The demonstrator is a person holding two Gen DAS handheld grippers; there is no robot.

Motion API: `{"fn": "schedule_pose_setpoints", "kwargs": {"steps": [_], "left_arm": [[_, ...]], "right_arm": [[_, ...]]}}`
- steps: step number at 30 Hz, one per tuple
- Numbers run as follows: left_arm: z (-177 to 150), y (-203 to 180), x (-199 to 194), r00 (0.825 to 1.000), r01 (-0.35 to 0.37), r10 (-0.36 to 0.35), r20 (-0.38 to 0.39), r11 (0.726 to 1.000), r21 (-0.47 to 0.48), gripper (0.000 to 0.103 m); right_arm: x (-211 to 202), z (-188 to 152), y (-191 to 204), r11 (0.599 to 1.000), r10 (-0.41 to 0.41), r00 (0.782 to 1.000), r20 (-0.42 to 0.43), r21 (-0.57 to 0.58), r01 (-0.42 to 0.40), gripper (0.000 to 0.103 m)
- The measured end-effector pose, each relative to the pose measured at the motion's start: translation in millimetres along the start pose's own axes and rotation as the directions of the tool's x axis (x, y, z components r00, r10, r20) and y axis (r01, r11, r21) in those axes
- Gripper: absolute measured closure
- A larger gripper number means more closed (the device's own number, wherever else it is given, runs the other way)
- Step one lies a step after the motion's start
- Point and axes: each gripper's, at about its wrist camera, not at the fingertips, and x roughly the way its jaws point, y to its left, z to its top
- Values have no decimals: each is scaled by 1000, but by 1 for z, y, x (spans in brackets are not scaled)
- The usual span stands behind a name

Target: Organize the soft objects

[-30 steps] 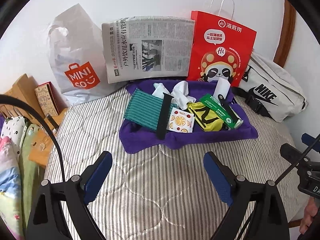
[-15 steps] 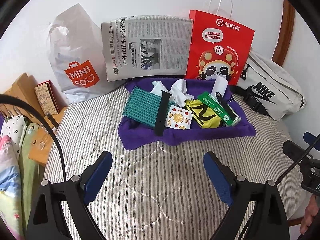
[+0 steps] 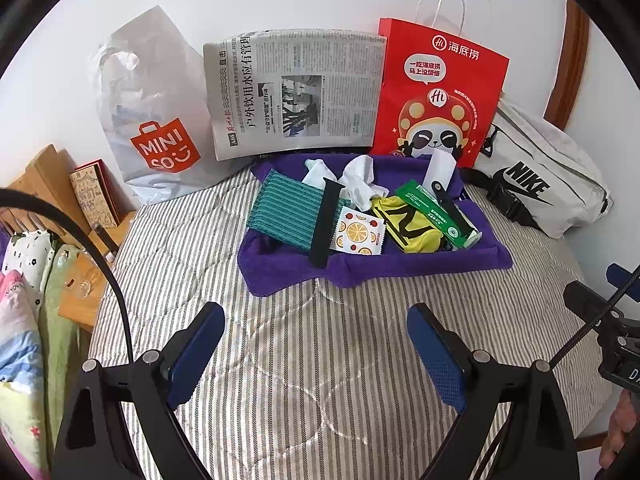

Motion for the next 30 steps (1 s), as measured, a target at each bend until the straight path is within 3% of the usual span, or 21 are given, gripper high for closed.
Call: {"fn": "schedule_pose_setpoints", "kwargs": {"steps": [30], "left_arm": [[-3,-1,-2,1000,-6,6,-5,1000,10,10]], "right_arm": [[-5,-2,-5,1000,-7,1000,1,2,7,2]]}}
